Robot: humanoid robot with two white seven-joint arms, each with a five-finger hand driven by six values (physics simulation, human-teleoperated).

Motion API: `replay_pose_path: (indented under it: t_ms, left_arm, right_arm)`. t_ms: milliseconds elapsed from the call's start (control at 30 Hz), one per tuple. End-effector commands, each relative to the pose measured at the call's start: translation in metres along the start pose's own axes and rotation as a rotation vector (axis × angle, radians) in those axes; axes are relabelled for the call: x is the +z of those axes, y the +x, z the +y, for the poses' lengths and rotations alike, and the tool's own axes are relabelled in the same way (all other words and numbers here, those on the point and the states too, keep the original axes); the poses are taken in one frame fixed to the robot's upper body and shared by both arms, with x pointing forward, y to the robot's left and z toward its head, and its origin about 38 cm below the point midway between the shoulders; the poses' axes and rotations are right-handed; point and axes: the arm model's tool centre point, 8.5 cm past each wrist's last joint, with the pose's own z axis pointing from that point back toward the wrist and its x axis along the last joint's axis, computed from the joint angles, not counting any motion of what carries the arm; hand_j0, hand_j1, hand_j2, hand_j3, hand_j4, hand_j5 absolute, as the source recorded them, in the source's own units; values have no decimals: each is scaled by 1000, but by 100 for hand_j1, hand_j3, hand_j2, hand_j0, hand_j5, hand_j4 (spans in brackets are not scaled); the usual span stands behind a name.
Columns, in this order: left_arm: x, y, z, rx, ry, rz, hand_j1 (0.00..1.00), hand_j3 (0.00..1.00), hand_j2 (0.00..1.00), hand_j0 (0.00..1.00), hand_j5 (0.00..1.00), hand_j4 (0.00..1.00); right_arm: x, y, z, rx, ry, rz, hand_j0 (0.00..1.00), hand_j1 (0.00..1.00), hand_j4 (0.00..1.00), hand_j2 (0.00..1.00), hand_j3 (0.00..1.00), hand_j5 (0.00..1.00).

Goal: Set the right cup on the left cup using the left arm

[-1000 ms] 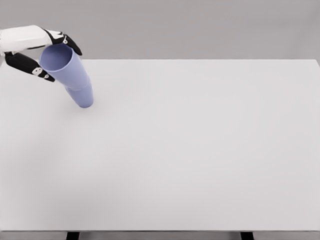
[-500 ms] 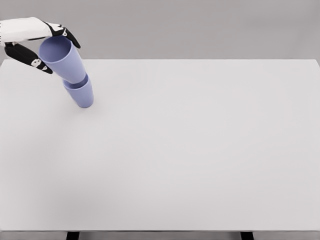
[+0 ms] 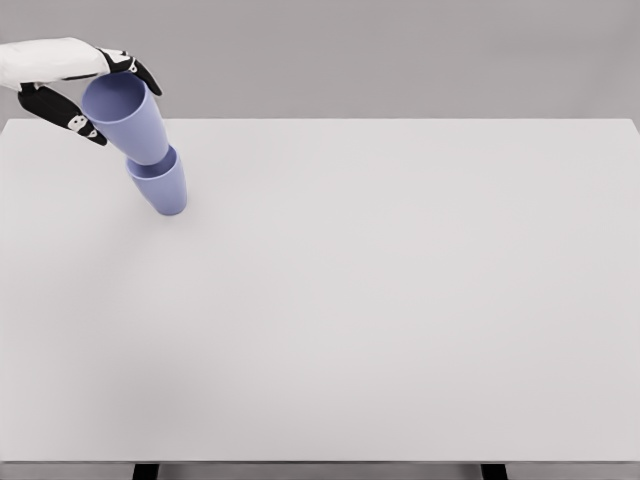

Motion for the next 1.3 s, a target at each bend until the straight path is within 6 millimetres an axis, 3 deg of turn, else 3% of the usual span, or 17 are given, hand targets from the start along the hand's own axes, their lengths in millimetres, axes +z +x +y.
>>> replay_pose_path:
  t_ms: [0,267,1267]
  left_arm:
    - [-2,-5,-1,13,4,11,60,60,60,60,60,60]
    - [-11,-7,-3,30,6,10,60,60,60,60,60,60]
    - [-12,-19,-9,54,-8,45,60,60,60,60,60,60]
  right_arm:
    - [0,0,0,1,1,2,100,100,100,100,100,100]
    - [0,0,0,1,1,0,100,100,100,100,100,100]
    - [0,0,0,1,1,0,100,100,100,100,100,100]
